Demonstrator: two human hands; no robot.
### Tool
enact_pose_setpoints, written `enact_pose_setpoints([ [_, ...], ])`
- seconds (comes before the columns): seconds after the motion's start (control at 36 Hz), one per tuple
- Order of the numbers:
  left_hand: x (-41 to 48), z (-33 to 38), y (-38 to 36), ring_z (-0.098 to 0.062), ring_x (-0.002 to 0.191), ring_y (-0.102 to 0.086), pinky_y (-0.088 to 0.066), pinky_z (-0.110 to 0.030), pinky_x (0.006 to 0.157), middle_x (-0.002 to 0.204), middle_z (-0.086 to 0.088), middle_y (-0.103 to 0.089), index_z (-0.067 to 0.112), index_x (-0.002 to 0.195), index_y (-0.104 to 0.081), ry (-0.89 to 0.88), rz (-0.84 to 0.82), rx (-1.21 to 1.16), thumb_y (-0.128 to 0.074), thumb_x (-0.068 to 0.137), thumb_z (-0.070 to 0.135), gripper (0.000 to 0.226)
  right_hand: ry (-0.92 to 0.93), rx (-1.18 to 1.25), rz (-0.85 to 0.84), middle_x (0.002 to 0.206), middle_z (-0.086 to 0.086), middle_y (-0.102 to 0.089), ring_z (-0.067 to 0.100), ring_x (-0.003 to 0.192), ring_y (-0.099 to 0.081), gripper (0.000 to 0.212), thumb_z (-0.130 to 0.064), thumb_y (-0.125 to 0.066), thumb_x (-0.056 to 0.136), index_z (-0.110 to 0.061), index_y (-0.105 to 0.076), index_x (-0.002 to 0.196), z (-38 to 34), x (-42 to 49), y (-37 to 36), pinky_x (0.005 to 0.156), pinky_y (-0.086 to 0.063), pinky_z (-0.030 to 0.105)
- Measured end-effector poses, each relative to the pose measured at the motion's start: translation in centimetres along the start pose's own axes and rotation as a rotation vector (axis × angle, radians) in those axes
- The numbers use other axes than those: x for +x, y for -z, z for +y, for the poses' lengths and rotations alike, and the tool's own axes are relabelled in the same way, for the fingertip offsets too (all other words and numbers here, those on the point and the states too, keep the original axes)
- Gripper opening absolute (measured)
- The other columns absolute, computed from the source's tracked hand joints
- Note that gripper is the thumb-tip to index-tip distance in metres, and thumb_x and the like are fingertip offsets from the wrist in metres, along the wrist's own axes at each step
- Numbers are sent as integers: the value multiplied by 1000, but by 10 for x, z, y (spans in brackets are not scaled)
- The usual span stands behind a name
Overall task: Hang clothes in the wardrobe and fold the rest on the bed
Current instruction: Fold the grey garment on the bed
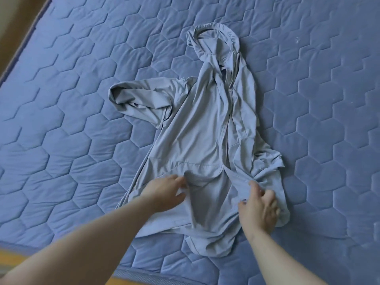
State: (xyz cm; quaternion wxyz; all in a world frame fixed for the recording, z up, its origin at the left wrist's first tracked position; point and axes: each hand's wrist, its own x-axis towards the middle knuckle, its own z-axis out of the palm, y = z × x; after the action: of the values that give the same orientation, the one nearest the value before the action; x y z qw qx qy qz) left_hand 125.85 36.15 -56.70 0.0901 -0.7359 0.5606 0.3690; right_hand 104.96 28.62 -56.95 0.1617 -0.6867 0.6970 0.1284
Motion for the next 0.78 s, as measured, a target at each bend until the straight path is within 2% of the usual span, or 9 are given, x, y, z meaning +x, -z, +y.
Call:
enact_pose_setpoints([
  [0.11,26,30,2,-25,121,-44,-42,-35,88,137,-1,-41,23,139,-34,120,276,-257,-49,91,25,50,-76,220,137,109,19,-51,39,99,-48,28,-9,-69,78,-12,-63,105,5,16,8,81,-35,44],
  [0.17,35,36,1,-24,113,-52,-43,-31,82,131,-1,-50,26,134,-42,107,-2,-234,-43,93,20,41,37,365,140,87,14,-59,38,82,-54,5,-8,-65,82,-10,-61,83,8,24,11,65,-36,37],
  [0.28,39,45,6,-14,65,-60,-47,-20,65,100,-9,-69,12,115,-61,-6,-671,-199,-45,88,6,32,110,682,14,57,-4,-47,19,54,-44,22,-12,-51,93,-18,-43,73,3,33,20,48,-31,29],
  [0.42,83,59,35,-7,45,-51,-39,-16,45,63,0,-57,15,80,-59,287,-85,-836,-49,94,19,18,364,352,-274,107,-7,-48,20,104,-49,37,-34,-67,80,-23,-49,110,-13,51,21,80,-43,30],
  [0.47,97,69,50,-11,50,-53,-38,-20,49,65,1,-56,16,76,-57,328,-58,-985,-45,96,25,26,486,-31,-412,133,-2,-38,24,126,-38,62,-39,-64,79,-27,-36,133,-18,55,12,101,-36,36],
  [0.53,111,79,53,-13,54,-57,-39,-21,51,66,0,-59,15,74,-56,342,-109,-929,-41,98,30,32,473,-114,-372,132,2,-45,26,122,-44,45,-22,-54,86,-23,-41,130,-18,62,0,96,-41,34],
  [0.61,129,87,53,-23,65,-59,-40,-23,53,72,-7,-64,12,70,-57,411,-97,-812,-39,96,38,42,255,299,-166,103,8,-63,28,95,-58,24,-6,-44,91,-13,-61,106,-14,74,-2,67,-37,26],
  [0.69,142,97,62,-23,63,-56,-40,-26,58,70,-8,-59,8,74,-56,503,-70,-1082,-42,93,50,48,-18,900,128,91,3,-63,14,76,-54,23,0,-45,92,-7,-64,103,-10,77,21,59,-37,10],
  [0.78,156,110,82,-21,68,-54,-43,-28,62,75,-6,-55,13,78,-50,459,43,-1337,-44,92,55,44,-29,1087,261,88,-10,-60,-11,78,-56,21,-2,-42,95,-12,-59,105,-5,71,38,63,-37,-1],
])
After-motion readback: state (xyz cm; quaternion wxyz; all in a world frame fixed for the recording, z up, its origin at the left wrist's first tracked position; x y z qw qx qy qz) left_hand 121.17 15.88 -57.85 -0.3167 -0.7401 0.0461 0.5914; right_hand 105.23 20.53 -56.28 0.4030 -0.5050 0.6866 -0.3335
